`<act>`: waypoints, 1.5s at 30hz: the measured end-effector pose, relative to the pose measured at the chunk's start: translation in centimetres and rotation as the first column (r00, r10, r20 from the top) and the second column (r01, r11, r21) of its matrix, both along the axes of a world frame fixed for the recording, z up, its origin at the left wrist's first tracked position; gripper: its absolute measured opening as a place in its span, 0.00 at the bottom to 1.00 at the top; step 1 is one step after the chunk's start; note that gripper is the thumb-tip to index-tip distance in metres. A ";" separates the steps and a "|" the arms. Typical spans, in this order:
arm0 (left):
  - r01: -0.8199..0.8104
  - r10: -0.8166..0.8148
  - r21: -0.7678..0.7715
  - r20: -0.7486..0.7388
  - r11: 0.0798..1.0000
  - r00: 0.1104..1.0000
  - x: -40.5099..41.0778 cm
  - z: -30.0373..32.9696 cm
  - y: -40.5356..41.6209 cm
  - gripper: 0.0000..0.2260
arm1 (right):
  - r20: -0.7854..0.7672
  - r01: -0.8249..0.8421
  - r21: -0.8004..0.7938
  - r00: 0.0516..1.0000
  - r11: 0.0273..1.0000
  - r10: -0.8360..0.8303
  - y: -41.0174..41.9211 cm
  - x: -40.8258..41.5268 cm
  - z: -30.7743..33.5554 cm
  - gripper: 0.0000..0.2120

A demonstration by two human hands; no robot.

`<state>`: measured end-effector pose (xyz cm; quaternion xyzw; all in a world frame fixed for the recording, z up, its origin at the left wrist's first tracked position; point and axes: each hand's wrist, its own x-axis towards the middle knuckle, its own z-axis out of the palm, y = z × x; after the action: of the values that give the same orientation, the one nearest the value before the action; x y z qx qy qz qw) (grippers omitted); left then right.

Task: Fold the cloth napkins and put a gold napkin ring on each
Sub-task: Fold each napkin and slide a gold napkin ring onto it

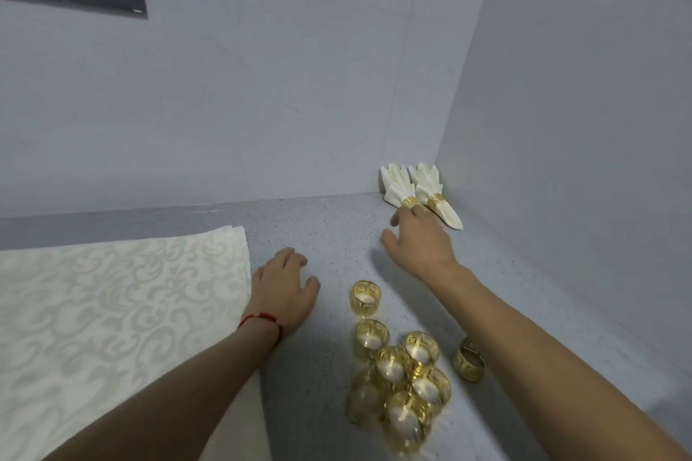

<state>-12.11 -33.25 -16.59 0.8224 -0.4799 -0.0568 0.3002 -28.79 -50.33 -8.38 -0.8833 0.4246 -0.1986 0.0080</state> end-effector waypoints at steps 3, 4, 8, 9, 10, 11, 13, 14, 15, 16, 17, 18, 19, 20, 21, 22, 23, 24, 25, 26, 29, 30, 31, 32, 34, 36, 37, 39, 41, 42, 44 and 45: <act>-0.054 0.021 -0.146 -0.216 0.988 0.976 -0.5 2.0 1.1 0.13 | 0.033 -0.244 0.071 0.970 0.967 0.242 9.0 -1.3 1.4 0.15; -0.053 0.011 -0.177 -0.229 0.983 0.973 -0.6 3.0 1.7 0.14 | 0.038 -0.306 0.084 0.952 0.948 0.304 11.6 -1.6 1.6 0.14; 0.002 -0.028 -0.182 -0.140 0.983 0.990 -0.9 7.6 6.1 0.17 | 0.017 -0.503 0.151 0.862 0.851 0.507 20.1 -1.8 1.7 0.05; 0.024 -0.039 -0.141 -0.107 0.990 0.994 -1.1 8.1 8.1 0.17 | 0.005 -0.550 0.219 0.826 0.806 0.563 22.1 -1.7 1.4 0.04; 0.046 -0.053 -0.093 -0.081 0.995 0.995 -1.2 8.2 10.8 0.16 | -0.015 -0.596 0.303 0.777 0.744 0.629 24.2 -1.6 1.1 0.04; 0.073 -0.076 -0.048 -0.058 0.996 0.995 -1.2 8.3 13.7 0.16 | -0.028 -0.632 0.382 0.721 0.674 0.692 26.4 -1.3 0.8 0.06; 0.131 -0.130 0.026 -0.029 0.991 0.991 -0.9 7.9 19.8 0.15 | -0.043 -0.681 0.463 0.622 0.568 0.781 30.2 -0.8 -0.2 0.12; 0.150 -0.150 0.056 -0.001 0.987 0.989 -0.9 7.7 22.7 0.14 | -0.050 -0.693 0.475 0.594 0.542 0.803 31.7 -0.6 -0.5 0.13; 0.163 -0.166 0.082 0.031 0.983 0.986 -0.9 7.6 25.3 0.12 | -0.051 -0.698 0.483 0.581 0.530 0.812 32.5 -0.5 -1.0 0.14; 0.170 -0.176 0.107 0.056 0.980 0.983 -1.0 7.3 28.1 0.11 | -0.048 -0.689 0.505 0.579 0.520 0.814 33.3 -0.3 -1.4 0.15; 0.170 -0.181 0.130 0.072 0.977 0.981 -1.2 6.9 30.7 0.10 | -0.044 -0.674 0.532 0.583 0.513 0.812 33.8 -0.3 -1.7 0.16; 0.173 -0.187 0.149 0.081 0.974 0.979 -1.4 6.5 32.9 0.09 | -0.048 -0.660 0.553 0.584 0.509 0.810 33.9 -0.2 -1.9 0.16; 0.179 -0.195 0.169 0.083 0.969 0.977 -1.6 6.0 35.2 0.08 | -0.049 -0.652 0.568 0.581 0.501 0.812 34.2 -0.1 -2.3 0.16; 0.193 -0.210 0.183 0.078 0.964 0.975 -1.8 5.4 36.9 0.06 | -0.044 -0.641 0.584 0.587 0.497 0.808 34.4 -0.1 -2.5 0.15; 0.203 -0.219 0.195 0.065 0.960 0.974 -1.9 4.9 38.3 0.06 | -0.029 -0.633 0.598 0.596 0.491 0.803 34.4 -0.1 -2.7 0.14; 0.211 -0.225 0.203 0.048 0.956 0.973 -1.9 4.4 39.7 0.06 | -0.004 -0.627 0.615 0.604 0.478 0.797 34.9 0.1 -2.8 0.13; 0.230 -0.243 0.207 0.041 0.951 0.969 -2.0 4.0 40.2 0.08 | 0.025 -0.621 0.625 0.620 0.472 0.784 34.7 0.0 -2.9 0.11; 0.244 -0.258 0.204 0.043 0.948 0.965 -2.0 3.7 40.6 0.10 | 0.045 -0.619 0.631 0.631 0.468 0.774 34.8 0.0 -2.8 0.10; 0.252 -0.266 0.195 0.048 0.948 0.963 -2.0 3.6 40.7 0.11 | 0.059 -0.618 0.634 0.638 0.465 0.768 34.7 0.1 -2.7 0.09; 0.255 -0.268 0.189 0.049 0.948 0.962 -2.0 3.5 41.0 0.13 | 0.066 -0.616 0.636 0.643 0.464 0.763 34.8 0.1 -2.7 0.08; 0.265 -0.287 0.207 0.085 0.942 0.954 -1.9 3.3 40.9 0.17 | 0.049 -0.605 0.635 0.652 0.480 0.757 34.9 0.3 -2.6 0.10; 0.271 -0.299 0.226 0.101 0.936 0.949 -1.9 3.2 40.9 0.17 | 0.022 -0.599 0.634 0.647 0.490 0.762 35.0 0.3 -2.6 0.13; 0.278 -0.309 0.234 0.107 0.931 0.945 -1.9 3.1 40.9 0.17 | -0.011 -0.595 0.634 0.632 0.494 0.775 35.1 0.3 -2.6 0.15; 0.284 -0.314 0.232 0.102 0.930 0.944 -1.9 3.2 40.9 0.17 | -0.036 -0.596 0.637 0.611 0.489 0.791 35.3 0.2 -2.7 0.16; 0.291 -0.313 0.221 0.074 0.931 0.947 -1.7 3.4 40.9 0.14 | -0.028 -0.606 0.644 0.591 0.467 0.806 35.2 0.3 -2.9 0.15; 0.303 -0.317 0.219 0.035 0.928 0.948 -1.5 3.7 40.8 0.11 | 0.025 -0.610 0.653 0.609 0.448 0.793 35.0 0.5 -3.0 0.12; 0.305 -0.318 0.220 0.023 0.927 0.948 -1.4 3.9 40.7 0.09 | 0.045 -0.611 0.655 0.619 0.445 0.784 34.9 0.6 -3.1 0.10; 0.299 -0.313 0.235 0.026 0.925 0.949 -1.3 4.1 40.6 0.07 | 0.057 -0.609 0.652 0.633 0.452 0.772 34.9 0.7 -3.2 0.09; 0.290 -0.305 0.237 0.031 0.927 0.952 -1.4 4.1 40.5 0.07 | 0.034 -0.602 0.651 0.632 0.463 0.774 34.9 0.7 -3.5 0.08; 0.286 -0.301 0.239 0.027 0.928 0.953 -1.5 4.2 40.4 0.08 | 0.028 -0.604 0.649 0.627 0.463 0.779 34.8 0.7 -3.5 0.07; 0.272 -0.291 0.272 0.031 0.923 0.956 -1.6 4.3 40.4 0.12 | 0.074 -0.626 0.634 0.634 0.454 0.770 34.8 0.7 -3.4 0.08; 0.263 -0.287 0.293 0.041 0.919 0.957 -1.6 4.3 40.3 0.13 | 0.127 -0.647 0.610 0.650 0.458 0.749 34.8 0.8 -3.3 0.09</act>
<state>-13.72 7.08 -12.26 0.7830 -0.5895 -0.1327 0.1478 -28.01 -15.48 -11.68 -0.9385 0.0626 0.0411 0.3370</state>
